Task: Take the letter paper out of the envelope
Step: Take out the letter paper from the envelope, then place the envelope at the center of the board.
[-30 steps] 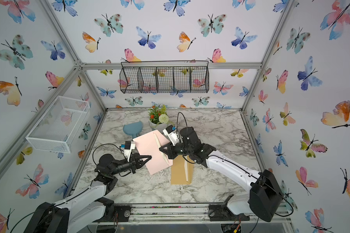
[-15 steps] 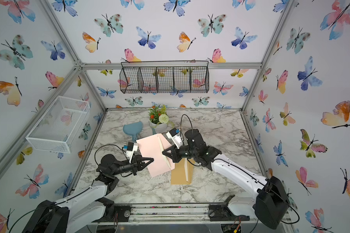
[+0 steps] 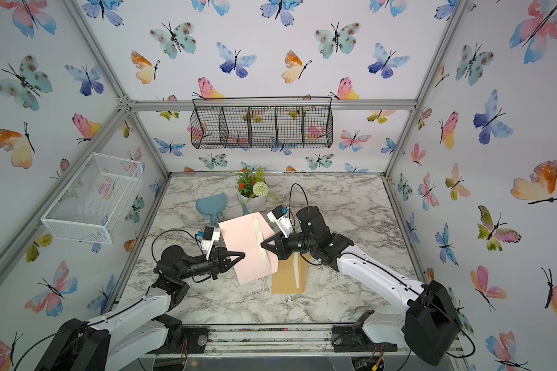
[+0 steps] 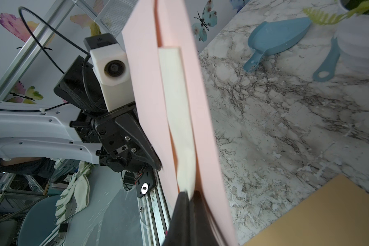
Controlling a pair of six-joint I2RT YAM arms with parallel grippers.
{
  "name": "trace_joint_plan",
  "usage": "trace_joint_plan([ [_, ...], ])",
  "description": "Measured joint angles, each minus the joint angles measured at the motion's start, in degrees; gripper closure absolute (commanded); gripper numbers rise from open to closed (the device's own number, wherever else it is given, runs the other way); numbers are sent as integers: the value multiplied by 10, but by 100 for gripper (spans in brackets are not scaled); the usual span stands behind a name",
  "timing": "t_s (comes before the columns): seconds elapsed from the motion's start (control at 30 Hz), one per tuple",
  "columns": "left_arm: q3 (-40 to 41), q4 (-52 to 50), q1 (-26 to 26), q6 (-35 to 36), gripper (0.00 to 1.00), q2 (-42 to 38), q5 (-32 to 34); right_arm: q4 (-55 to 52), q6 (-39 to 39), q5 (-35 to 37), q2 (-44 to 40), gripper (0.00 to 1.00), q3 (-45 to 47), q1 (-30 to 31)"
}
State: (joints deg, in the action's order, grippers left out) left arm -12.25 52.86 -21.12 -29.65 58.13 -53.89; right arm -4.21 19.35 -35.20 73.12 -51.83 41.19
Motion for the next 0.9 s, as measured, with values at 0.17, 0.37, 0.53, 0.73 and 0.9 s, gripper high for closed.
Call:
trace_joint_plan([
  [0.17, 0, -1, 0, -2, 93, 0, 2, -1, -2, -2, -4, 98, 5, -7],
  [0.37, 0, -18, 7, 3, 92, -6, 18, -34, -16, 18, -23, 98, 6, -45],
  [0.53, 0, -52, 16, 16, 93, -9, 48, -92, -43, 49, -53, 98, 1, -133],
  [0.73, -34, -185, 17, 48, 95, -3, 179, -152, -75, 52, -66, 98, -14, -191],
  [0.9, -93, -297, 45, 52, 96, 65, 303, -167, -74, 26, -71, 98, -12, -191],
])
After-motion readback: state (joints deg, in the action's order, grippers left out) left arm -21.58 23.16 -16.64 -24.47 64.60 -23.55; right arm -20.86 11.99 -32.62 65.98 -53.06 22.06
